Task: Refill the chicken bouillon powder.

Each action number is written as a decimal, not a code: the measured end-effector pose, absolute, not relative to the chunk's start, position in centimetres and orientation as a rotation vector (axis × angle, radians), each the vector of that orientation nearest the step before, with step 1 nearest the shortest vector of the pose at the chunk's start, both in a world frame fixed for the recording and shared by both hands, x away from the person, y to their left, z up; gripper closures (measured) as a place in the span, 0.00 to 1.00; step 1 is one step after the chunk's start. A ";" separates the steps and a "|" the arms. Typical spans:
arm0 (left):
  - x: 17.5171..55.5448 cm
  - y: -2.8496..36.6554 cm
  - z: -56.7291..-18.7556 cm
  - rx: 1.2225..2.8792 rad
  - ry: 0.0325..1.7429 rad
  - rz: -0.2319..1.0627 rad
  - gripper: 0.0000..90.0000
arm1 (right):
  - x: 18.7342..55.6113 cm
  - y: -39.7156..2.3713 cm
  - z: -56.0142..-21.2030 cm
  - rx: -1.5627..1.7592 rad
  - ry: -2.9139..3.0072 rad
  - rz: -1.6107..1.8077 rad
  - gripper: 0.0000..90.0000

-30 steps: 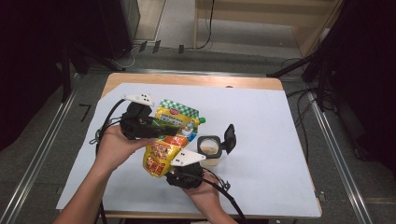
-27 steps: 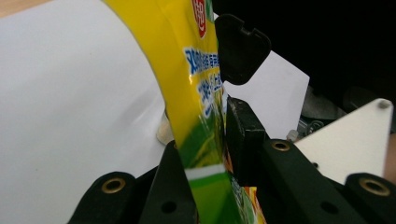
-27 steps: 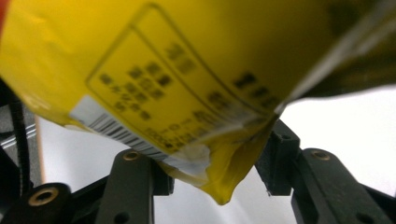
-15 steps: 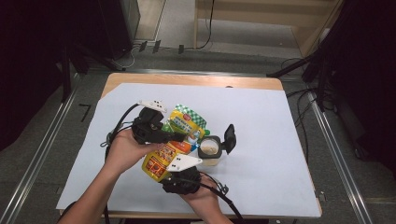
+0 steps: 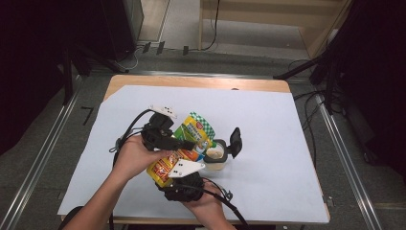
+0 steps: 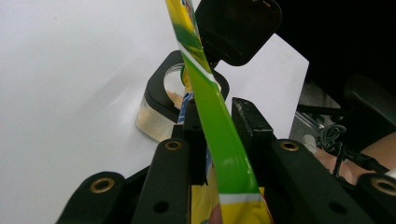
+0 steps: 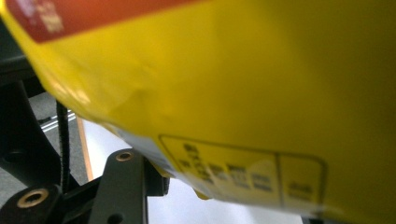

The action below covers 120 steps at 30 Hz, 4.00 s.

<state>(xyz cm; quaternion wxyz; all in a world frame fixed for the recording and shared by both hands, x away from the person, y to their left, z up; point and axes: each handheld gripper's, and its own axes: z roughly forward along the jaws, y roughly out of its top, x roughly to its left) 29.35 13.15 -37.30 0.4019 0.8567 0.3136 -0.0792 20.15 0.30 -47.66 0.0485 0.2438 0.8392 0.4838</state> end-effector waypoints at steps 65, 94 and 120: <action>32.9 12.0 -36.4 2.139 1.024 -0.485 0.78 | 20.4 -1.3 -44.2 0.691 2.553 1.607 0.60; 32.7 11.4 -35.8 2.144 1.047 -0.462 0.80 | 20.3 -1.2 -43.8 0.689 2.541 1.610 0.61; 32.9 10.9 -35.1 2.166 1.060 -0.443 0.81 | 20.4 -1.0 -43.5 0.689 2.533 1.604 0.61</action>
